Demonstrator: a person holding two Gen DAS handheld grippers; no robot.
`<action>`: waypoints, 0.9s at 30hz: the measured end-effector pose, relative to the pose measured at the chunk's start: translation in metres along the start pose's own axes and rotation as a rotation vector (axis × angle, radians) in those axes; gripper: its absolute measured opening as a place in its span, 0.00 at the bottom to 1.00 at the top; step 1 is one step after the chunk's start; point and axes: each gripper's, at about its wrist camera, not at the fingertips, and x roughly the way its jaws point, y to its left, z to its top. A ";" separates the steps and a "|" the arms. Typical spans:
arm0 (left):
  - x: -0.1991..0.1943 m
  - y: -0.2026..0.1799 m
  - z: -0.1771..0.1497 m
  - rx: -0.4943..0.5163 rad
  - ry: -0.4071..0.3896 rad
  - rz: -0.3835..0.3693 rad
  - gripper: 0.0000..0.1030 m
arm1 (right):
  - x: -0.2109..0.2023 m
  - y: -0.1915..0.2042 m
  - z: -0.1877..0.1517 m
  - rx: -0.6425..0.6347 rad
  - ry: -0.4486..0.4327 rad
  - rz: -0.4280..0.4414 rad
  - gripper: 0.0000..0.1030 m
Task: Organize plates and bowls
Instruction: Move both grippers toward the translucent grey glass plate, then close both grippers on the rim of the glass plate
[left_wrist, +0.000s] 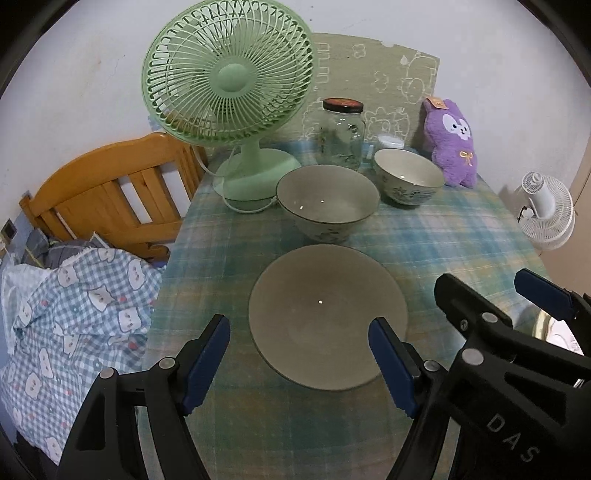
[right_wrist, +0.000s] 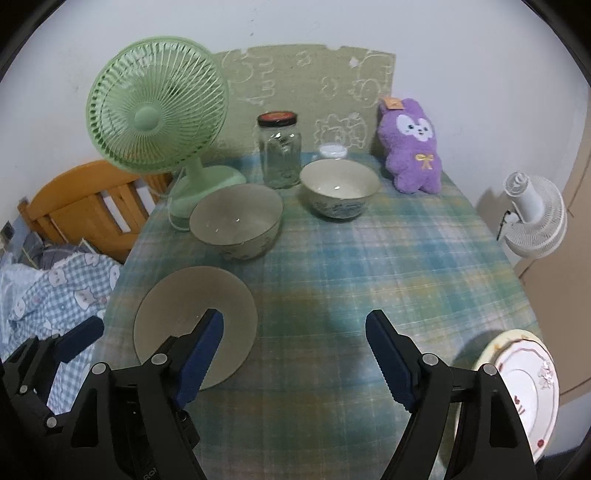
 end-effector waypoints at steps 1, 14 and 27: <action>0.002 0.002 -0.001 0.001 -0.006 0.011 0.77 | 0.004 0.002 0.000 -0.006 0.007 -0.007 0.80; 0.039 0.024 -0.001 -0.039 0.018 0.028 0.77 | 0.041 0.024 0.002 -0.034 0.024 -0.030 0.71; 0.064 0.028 -0.002 -0.015 0.063 0.007 0.33 | 0.073 0.026 -0.003 0.020 0.110 -0.001 0.37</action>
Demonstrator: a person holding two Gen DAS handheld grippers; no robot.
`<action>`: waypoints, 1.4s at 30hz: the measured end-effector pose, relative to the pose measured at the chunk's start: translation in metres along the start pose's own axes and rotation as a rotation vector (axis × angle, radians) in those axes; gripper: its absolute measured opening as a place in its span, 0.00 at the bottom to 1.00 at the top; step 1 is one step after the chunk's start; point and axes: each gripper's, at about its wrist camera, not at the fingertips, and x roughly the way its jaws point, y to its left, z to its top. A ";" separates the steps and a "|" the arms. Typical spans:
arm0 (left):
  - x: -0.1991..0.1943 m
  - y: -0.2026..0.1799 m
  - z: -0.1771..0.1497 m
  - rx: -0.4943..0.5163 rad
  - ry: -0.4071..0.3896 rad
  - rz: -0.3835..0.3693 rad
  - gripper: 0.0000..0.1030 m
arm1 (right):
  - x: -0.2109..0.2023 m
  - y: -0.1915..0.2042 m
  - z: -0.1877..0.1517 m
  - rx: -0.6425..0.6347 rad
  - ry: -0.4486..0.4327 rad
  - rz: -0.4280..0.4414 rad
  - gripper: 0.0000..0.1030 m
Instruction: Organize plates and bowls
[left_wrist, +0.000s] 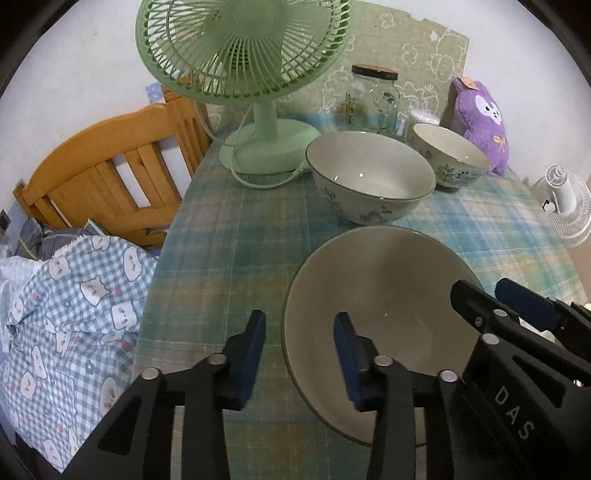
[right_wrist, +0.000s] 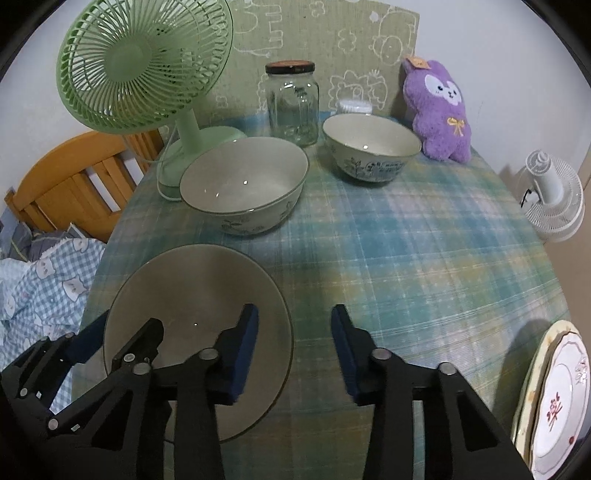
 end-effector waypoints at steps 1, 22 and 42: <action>0.001 0.000 0.000 -0.002 0.003 0.001 0.30 | 0.001 0.001 0.000 -0.002 0.003 0.001 0.35; -0.002 0.003 -0.002 0.003 0.032 -0.038 0.11 | -0.001 0.007 0.000 -0.002 0.013 -0.011 0.13; -0.046 -0.044 -0.023 -0.005 0.022 -0.043 0.11 | -0.053 -0.042 -0.023 0.000 -0.017 -0.015 0.12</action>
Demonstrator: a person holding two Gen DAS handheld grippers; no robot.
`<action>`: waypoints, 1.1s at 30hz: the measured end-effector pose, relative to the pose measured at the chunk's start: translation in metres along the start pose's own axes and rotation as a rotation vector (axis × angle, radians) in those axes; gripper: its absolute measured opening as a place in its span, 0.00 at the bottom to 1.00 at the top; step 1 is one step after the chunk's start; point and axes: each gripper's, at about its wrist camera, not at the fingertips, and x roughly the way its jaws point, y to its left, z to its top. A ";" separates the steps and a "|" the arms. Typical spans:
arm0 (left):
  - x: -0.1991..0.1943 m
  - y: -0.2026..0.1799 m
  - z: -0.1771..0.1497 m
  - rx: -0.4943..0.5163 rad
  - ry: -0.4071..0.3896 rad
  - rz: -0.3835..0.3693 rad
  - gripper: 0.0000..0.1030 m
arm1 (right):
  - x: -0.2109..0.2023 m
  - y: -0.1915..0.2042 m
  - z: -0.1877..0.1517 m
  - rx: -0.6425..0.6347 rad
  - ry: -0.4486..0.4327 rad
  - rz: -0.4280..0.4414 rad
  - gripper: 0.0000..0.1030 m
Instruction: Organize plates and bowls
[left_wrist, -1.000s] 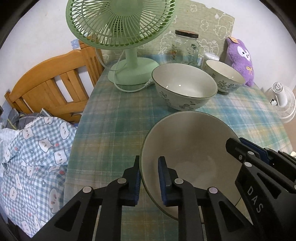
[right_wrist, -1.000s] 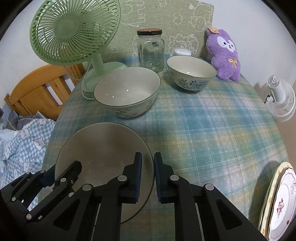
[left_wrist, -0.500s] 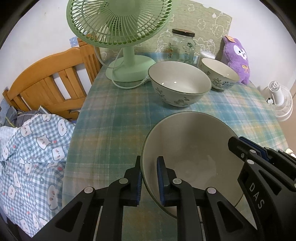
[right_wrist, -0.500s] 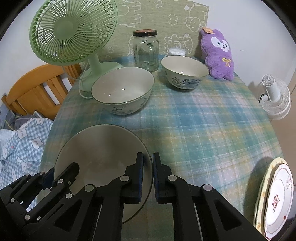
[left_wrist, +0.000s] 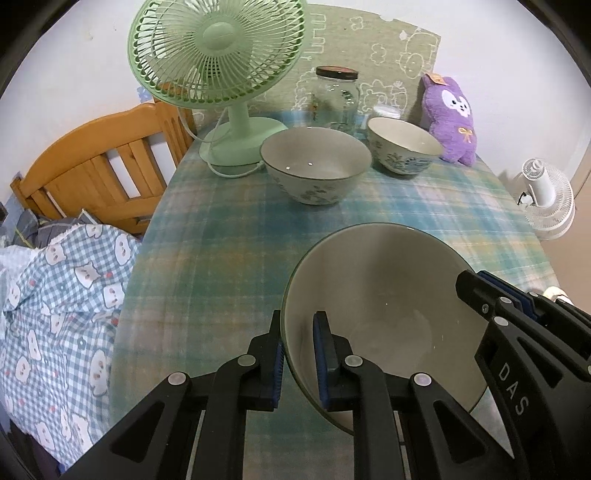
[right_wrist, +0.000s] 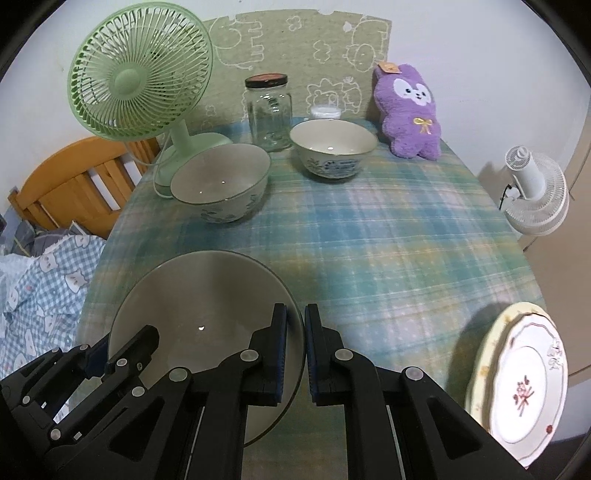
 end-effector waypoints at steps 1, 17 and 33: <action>-0.002 -0.003 -0.002 0.000 -0.003 0.001 0.11 | -0.003 -0.003 -0.002 0.001 -0.001 0.000 0.12; -0.025 -0.059 -0.039 -0.017 0.008 0.008 0.11 | -0.027 -0.062 -0.039 -0.013 0.026 -0.007 0.12; -0.028 -0.099 -0.061 -0.026 -0.008 0.028 0.11 | -0.030 -0.101 -0.058 -0.025 0.029 -0.004 0.12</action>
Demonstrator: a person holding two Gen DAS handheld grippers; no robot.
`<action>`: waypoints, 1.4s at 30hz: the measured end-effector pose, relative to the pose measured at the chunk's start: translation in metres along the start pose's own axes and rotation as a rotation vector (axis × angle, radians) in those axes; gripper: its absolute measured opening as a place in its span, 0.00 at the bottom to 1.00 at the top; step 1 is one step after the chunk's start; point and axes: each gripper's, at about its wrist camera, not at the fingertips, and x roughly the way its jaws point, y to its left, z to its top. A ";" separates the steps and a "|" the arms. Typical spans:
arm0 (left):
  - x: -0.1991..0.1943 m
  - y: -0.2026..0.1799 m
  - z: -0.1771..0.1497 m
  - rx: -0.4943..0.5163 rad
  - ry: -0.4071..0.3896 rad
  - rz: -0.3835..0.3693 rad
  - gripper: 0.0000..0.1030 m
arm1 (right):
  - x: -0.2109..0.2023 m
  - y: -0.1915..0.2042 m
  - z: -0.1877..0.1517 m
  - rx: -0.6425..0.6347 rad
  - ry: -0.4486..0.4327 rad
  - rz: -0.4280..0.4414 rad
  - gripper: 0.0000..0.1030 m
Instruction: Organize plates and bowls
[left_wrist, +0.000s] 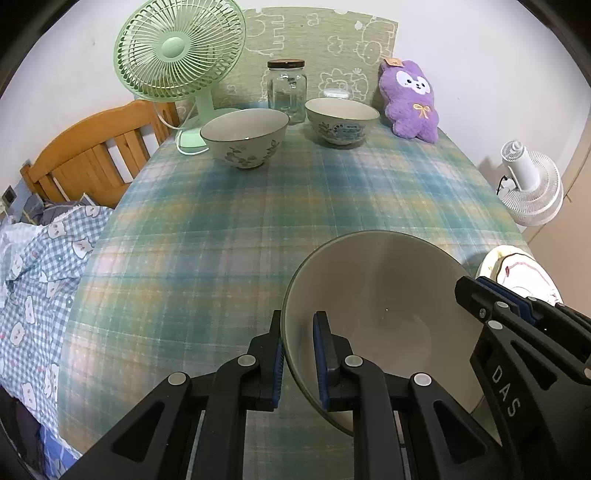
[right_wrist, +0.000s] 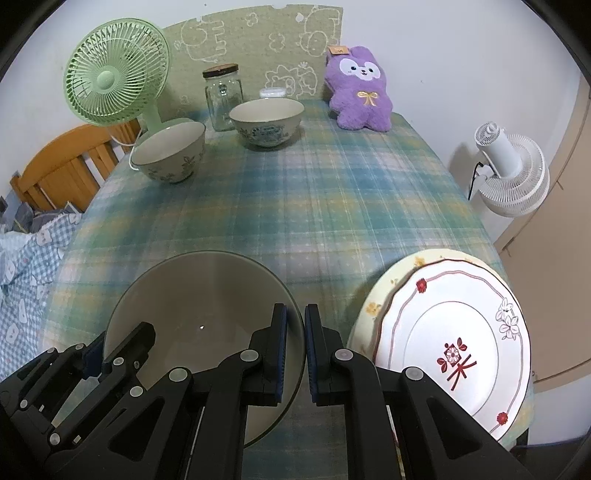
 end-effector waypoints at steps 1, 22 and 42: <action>0.001 -0.001 -0.001 -0.001 0.002 0.002 0.11 | 0.001 -0.001 -0.001 -0.001 0.002 0.002 0.12; 0.005 -0.012 -0.016 -0.002 0.034 0.059 0.11 | 0.006 -0.006 -0.016 -0.037 0.041 0.024 0.13; -0.026 -0.025 -0.006 0.002 0.014 0.048 0.66 | -0.021 -0.016 -0.003 -0.083 0.039 0.056 0.13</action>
